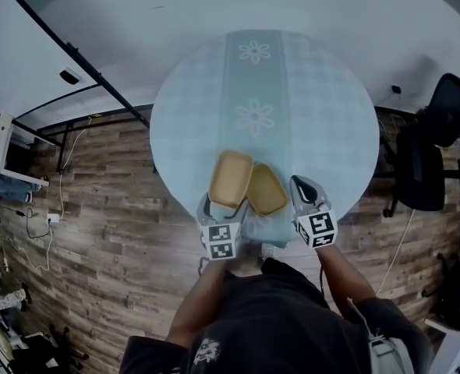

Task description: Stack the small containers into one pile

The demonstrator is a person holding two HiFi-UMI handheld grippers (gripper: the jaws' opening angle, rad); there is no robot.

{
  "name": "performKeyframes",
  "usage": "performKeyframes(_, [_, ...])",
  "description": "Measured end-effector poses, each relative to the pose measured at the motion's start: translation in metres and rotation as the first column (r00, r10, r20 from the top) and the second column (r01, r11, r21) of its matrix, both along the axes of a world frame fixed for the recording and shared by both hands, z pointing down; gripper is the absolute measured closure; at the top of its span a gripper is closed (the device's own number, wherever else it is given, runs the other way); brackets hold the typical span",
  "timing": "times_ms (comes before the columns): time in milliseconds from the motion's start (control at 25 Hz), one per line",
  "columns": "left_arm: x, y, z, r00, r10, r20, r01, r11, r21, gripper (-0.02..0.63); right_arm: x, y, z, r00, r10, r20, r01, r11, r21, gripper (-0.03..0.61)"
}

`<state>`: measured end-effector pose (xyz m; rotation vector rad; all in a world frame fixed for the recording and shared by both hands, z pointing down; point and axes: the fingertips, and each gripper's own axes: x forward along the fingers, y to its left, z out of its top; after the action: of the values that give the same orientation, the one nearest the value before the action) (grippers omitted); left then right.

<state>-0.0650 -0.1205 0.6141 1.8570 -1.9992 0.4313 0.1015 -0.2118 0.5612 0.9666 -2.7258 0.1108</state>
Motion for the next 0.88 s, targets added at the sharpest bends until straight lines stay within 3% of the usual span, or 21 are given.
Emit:
performKeyframes(320, [0.02, 0.018, -0.003, 0.997, -0.082, 0.007, 0.082, 0.997, -0.007, 0.135, 0.0, 0.005, -0.002, 0.992, -0.122, 0.013, 0.122, 0.992, -0.015, 0.577])
performKeyframes(880, [0.029, 0.055, -0.01, 1.0, -0.009, 0.003, 0.009, 1.0, 0.022, 0.135, -0.007, 0.063, -0.019, 0.996, -0.09, 0.024, 0.09, 0.996, -0.024, 0.577])
